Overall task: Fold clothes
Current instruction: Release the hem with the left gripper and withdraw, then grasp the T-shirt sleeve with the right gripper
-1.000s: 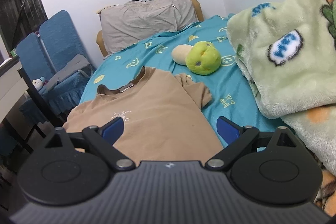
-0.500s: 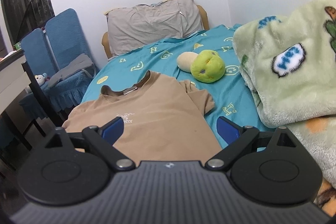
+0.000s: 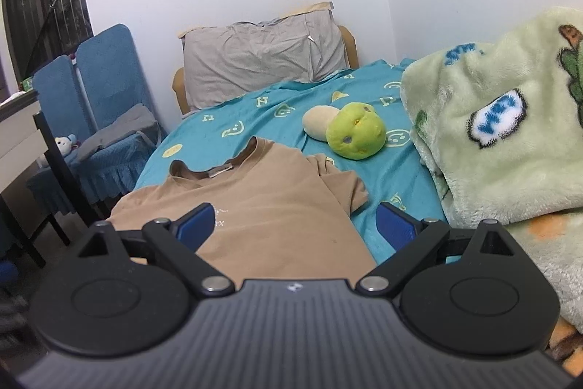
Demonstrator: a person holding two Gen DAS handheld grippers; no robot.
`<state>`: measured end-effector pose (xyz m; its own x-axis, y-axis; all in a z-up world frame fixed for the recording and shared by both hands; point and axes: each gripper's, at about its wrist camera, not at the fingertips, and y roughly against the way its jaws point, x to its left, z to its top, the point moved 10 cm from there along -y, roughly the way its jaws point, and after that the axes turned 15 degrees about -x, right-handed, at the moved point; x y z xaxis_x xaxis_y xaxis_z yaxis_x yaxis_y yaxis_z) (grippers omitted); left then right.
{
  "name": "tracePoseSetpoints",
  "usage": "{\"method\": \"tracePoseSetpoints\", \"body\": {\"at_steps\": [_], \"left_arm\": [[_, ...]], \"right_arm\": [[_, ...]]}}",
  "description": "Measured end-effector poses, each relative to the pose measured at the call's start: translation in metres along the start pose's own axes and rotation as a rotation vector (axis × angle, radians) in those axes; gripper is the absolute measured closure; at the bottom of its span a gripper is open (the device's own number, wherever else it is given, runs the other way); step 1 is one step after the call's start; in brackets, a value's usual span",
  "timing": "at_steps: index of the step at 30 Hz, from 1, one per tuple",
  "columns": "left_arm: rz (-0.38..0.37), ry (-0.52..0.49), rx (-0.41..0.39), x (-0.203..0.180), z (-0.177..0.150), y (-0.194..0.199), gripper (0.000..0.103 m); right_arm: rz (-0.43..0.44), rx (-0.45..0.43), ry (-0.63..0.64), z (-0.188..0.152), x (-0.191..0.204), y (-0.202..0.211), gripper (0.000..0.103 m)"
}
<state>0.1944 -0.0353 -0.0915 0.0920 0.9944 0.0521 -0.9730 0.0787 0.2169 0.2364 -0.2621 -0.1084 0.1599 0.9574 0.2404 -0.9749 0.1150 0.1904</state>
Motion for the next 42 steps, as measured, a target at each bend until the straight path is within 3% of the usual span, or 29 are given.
{"method": "tracePoseSetpoints", "body": {"at_steps": [4,9,11,12,17,22,30,31,33,34,35,42], "left_arm": [[0.035,0.039,0.045,0.015,-0.024,-0.013,0.000],[0.075,0.127,0.068,0.029,-0.037,-0.018,0.000],[0.083,0.154,0.079,0.032,-0.043,-0.021,0.000],[0.087,0.168,0.085,0.033,-0.046,-0.022,0.000],[0.094,0.211,0.105,0.039,-0.060,-0.031,0.000],[0.060,0.220,0.130,0.037,-0.077,-0.052,0.000],[0.035,0.301,0.197,0.041,-0.104,-0.079,0.000],[0.033,0.316,0.201,0.042,-0.106,-0.081,0.000],[0.033,0.334,0.211,0.044,-0.110,-0.084,0.000],[0.033,0.340,0.215,0.044,-0.112,-0.085,0.000],[0.032,0.343,0.215,0.045,-0.112,-0.085,0.000],[0.025,0.312,0.204,0.041,-0.110,-0.082,0.000]], "right_arm": [[0.024,0.007,-0.052,-0.002,0.003,-0.008,0.006],[0.022,0.042,-0.221,-0.010,-0.015,-0.031,0.008],[0.007,0.080,-0.300,-0.015,-0.028,-0.053,0.024],[-0.001,0.104,-0.343,-0.018,-0.034,-0.065,0.026],[-0.079,0.190,-0.607,-0.044,-0.073,-0.122,0.029],[-0.099,0.250,-0.773,-0.074,-0.087,-0.170,0.029],[-0.176,0.239,-0.771,-0.095,-0.094,-0.224,0.029],[-0.175,0.222,-0.762,-0.095,-0.094,-0.228,0.033],[-0.172,0.212,-0.751,-0.095,-0.097,-0.233,0.056],[-0.175,0.214,-0.746,-0.094,-0.098,-0.234,0.079],[-0.176,0.207,-0.735,-0.092,-0.100,-0.235,0.088],[-0.215,-0.054,-0.498,-0.028,-0.107,-0.202,0.090]]}}
